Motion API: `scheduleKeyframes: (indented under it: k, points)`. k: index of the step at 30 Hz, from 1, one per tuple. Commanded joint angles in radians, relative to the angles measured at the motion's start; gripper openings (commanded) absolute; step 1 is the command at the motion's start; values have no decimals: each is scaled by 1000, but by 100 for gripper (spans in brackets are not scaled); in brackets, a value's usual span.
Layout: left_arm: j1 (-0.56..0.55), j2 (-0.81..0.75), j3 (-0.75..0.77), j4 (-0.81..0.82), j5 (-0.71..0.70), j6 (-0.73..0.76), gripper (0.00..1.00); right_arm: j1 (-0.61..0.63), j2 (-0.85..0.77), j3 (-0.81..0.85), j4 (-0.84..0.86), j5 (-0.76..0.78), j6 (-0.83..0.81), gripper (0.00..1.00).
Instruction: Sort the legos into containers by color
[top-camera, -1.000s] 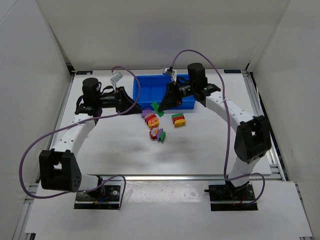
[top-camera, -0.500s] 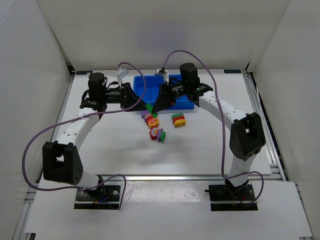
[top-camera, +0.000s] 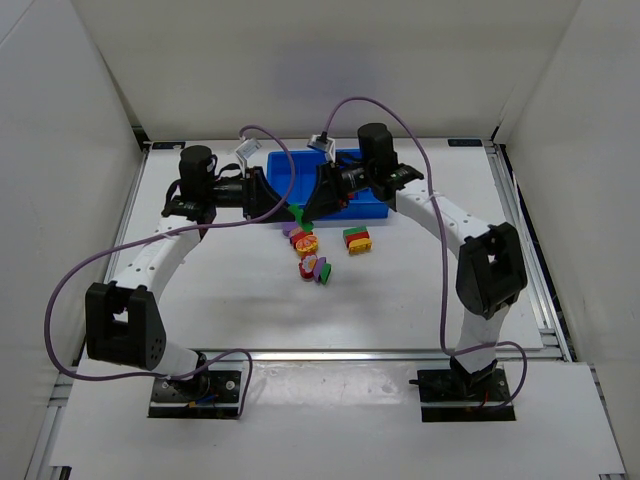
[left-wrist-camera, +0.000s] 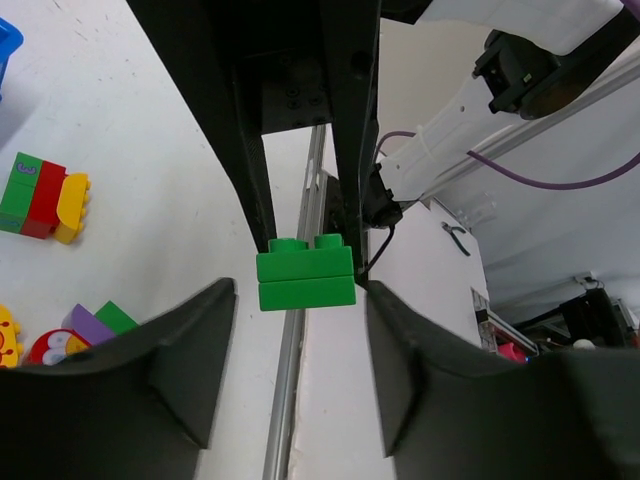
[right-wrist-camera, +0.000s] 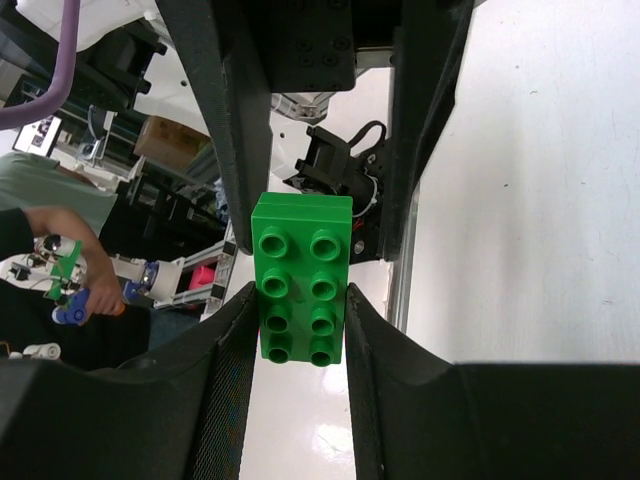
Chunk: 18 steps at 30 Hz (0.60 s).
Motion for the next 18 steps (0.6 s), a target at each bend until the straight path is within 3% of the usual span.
scheduleKeyframes:
  k: [1, 11, 14, 15, 18]
  points:
    - [-2, -10, 12, 13, 21, 20, 62, 8, 5, 45, 36, 0, -4, 17]
    - [-3, -9, 10, 14, 21, 17, 63, 17, 16, 50, 41, 8, -2, 17]
    - [-3, -4, 12, 19, 24, 17, 52, 14, 16, 50, 42, 12, -4, 17]
    - [-3, 0, 13, 19, 29, 17, 43, 14, 16, 51, 42, 12, -4, 17]
    - [-3, 2, 12, 20, 33, 20, 28, 15, 15, 45, 39, 17, -6, 16]
